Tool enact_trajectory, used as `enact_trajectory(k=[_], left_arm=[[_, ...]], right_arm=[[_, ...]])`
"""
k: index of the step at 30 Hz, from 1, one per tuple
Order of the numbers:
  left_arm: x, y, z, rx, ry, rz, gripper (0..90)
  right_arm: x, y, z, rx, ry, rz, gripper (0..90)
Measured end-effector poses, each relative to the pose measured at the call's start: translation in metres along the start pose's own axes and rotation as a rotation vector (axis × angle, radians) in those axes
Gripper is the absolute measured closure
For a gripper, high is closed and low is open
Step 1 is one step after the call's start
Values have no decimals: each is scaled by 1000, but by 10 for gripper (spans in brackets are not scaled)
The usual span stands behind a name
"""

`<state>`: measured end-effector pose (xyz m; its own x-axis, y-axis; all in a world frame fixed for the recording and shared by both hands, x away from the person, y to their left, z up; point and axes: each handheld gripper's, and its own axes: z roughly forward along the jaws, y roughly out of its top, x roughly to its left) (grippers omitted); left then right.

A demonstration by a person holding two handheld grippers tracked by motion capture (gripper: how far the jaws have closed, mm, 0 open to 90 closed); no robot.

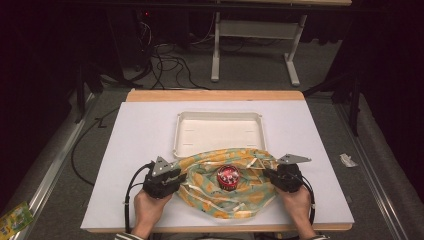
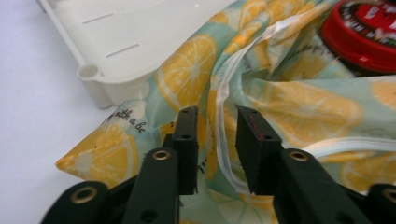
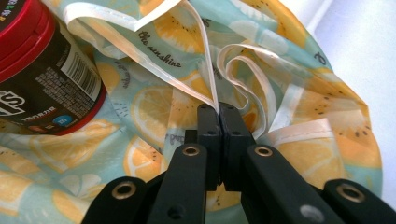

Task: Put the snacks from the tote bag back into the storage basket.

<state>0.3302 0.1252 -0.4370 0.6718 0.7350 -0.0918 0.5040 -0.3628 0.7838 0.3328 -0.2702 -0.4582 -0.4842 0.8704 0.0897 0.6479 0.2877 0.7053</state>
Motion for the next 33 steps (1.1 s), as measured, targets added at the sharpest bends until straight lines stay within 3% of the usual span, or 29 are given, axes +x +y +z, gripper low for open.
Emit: enact_trajectory(k=[8,12,15,18,21,25,33], left_arm=[[-18,12,-9,-34,-11,28,534],[-27,19,-1,-38,-61,33,542],[-31,24,10,-15,-65,32,542],[-32,27,23,56,-35,-10,450],[-33,25,31,67,3,-20,398],[-30,20,39,109,18,-45,368],[-26,9,51,194,78,-35,366]], right_arm=[[6,0,0,-7,0,-16,897],[7,-1,0,-4,3,-22,897],[7,-1,0,-5,2,-19,896],[8,-1,0,-6,3,-16,897],[9,-2,-1,-10,2,-21,896],[9,-3,-2,-13,4,-26,892],[10,-3,-5,-17,3,-25,880]])
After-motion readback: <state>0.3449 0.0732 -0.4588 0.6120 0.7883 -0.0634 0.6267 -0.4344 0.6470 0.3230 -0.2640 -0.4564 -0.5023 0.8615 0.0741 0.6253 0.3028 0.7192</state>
